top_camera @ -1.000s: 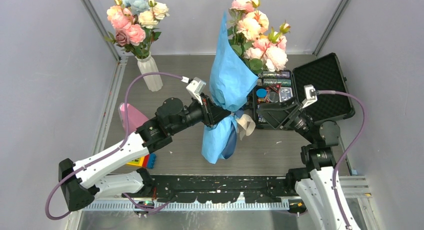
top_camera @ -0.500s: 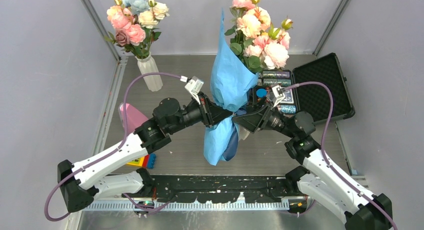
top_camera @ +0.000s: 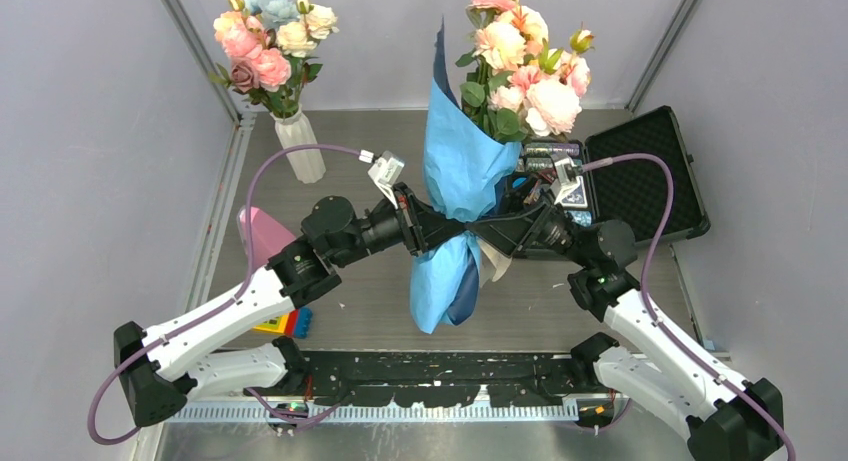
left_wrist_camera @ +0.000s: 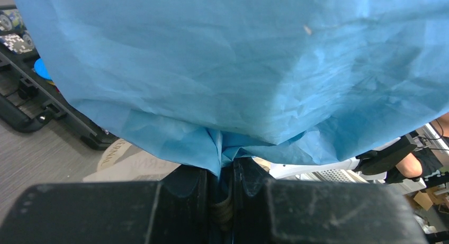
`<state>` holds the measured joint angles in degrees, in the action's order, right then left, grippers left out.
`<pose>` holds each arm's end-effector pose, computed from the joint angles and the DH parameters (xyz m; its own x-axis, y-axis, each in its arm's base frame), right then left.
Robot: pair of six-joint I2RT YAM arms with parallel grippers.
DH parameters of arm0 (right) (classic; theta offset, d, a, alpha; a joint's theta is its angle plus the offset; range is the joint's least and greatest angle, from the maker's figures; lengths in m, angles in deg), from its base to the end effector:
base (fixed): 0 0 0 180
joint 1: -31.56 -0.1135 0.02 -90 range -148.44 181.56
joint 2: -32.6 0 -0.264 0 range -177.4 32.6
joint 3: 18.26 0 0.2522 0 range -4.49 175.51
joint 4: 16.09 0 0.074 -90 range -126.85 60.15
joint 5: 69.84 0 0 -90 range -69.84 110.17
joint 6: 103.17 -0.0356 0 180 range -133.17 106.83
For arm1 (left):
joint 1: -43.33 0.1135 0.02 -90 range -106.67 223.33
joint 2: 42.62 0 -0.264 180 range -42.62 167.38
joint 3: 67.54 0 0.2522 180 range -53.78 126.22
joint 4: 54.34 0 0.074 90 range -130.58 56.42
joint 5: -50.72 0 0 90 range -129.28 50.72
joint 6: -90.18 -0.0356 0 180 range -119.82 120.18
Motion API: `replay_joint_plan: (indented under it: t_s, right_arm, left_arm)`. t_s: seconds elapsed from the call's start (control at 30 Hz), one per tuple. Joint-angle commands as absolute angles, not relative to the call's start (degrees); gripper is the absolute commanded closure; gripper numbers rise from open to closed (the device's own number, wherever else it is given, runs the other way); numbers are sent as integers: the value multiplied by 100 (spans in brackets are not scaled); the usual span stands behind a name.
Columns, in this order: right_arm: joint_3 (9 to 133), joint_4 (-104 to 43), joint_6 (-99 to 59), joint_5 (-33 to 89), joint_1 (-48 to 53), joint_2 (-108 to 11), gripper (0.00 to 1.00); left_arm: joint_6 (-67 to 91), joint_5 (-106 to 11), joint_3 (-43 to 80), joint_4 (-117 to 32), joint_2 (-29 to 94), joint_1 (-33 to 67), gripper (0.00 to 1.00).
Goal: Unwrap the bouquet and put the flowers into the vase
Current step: Pick up the fake flower at the center of the board, then place the fake flower at the center of the board.
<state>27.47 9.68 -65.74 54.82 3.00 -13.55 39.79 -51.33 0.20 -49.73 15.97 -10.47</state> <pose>0.1507 0.1051 0.3463 -0.4422 0.5030 -0.7426 -0.8120 0.1272 0.5696 0.1357 -0.1980 0.3875 -0.5455 -0.3104 -0.7785 0.7325 0.2749 -0.6228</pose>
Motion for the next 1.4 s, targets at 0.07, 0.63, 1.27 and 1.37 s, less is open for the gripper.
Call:
replay_joint_plan:
  t_s: [0.07, 0.63, 1.27, 1.37]
  right_arm:
    - [3188, 1746, -6663, 5540, 220, -1469, 0]
    - [3062, 2030, -6882, 4825, 176, -1823, 31]
    - [3010, 1102, -6541, 4422, 176, -1599, 100]
    - [3246, 65, -5938, 4135, 176, -1263, 100]
  left_arm:
    - [4070, -5406, 51, -5861, 1607, -1015, 100]
    - [4237, -5954, 63, -5941, 2009, -994, 100]
    - [4121, -6080, -104, -4588, 1830, -95, 57]
    - [3737, -6303, 82, -3685, 1716, 221, 34]
